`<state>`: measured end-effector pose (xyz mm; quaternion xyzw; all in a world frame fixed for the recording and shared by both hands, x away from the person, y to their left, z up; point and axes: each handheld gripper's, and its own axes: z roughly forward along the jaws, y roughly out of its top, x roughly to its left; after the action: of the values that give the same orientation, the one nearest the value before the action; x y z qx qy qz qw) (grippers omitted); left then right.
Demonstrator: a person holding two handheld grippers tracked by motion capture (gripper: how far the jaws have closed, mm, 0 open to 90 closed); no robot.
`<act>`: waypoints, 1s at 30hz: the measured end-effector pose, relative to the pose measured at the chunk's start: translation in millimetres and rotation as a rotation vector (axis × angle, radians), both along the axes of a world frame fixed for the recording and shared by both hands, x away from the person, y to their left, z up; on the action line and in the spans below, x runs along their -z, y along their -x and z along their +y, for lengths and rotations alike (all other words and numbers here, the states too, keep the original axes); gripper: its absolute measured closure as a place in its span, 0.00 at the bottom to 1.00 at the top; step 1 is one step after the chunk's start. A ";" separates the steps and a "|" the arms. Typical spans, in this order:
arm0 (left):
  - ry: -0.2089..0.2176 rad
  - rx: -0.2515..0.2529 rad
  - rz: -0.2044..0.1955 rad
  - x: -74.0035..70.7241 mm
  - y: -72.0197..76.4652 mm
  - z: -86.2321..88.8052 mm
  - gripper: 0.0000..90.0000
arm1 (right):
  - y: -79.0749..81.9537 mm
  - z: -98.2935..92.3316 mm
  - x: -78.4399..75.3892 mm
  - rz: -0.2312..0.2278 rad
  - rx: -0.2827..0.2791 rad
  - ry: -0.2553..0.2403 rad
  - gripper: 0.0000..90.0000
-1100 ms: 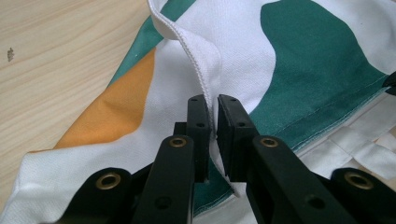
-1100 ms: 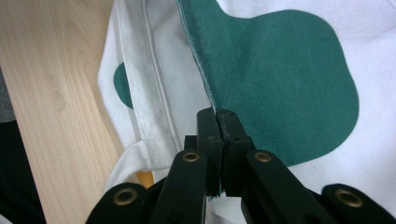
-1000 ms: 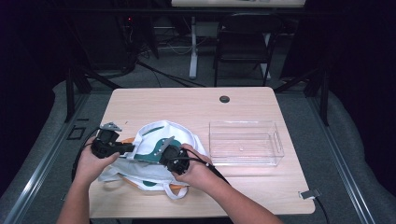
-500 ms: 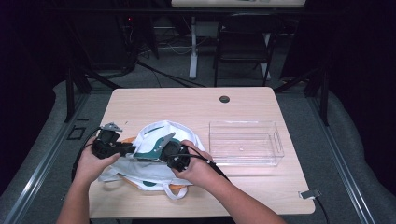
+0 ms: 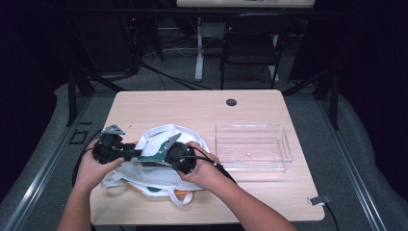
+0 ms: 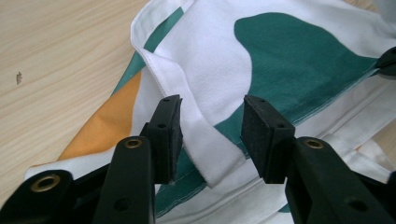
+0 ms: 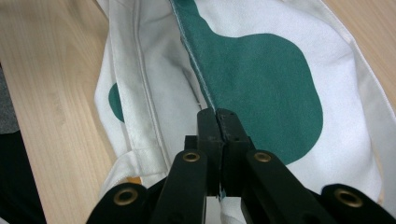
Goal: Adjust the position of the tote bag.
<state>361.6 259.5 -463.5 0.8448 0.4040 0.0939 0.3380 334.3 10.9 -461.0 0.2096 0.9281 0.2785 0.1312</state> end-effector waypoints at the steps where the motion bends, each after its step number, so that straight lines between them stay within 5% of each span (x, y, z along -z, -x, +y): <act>1: 0.001 0.005 -0.002 -0.7 0.7 -0.4 0.62 | -0.7 -0.2 -0.1 0.004 0.001 0.000 0.99; 17: -0.032 0.104 -0.010 -4.2 9.4 -25.6 0.62 | -4.6 -2.5 -6.9 -0.009 0.018 -0.011 0.99; 30: -0.047 0.116 -0.014 -0.8 9.7 -31.0 0.62 | -8.1 -2.7 -11.2 -0.016 0.029 -0.021 0.99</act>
<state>351.8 228.6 -462.7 0.8738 0.3499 0.0896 0.3257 342.5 8.2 -449.8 0.2222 0.9209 0.2879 0.1402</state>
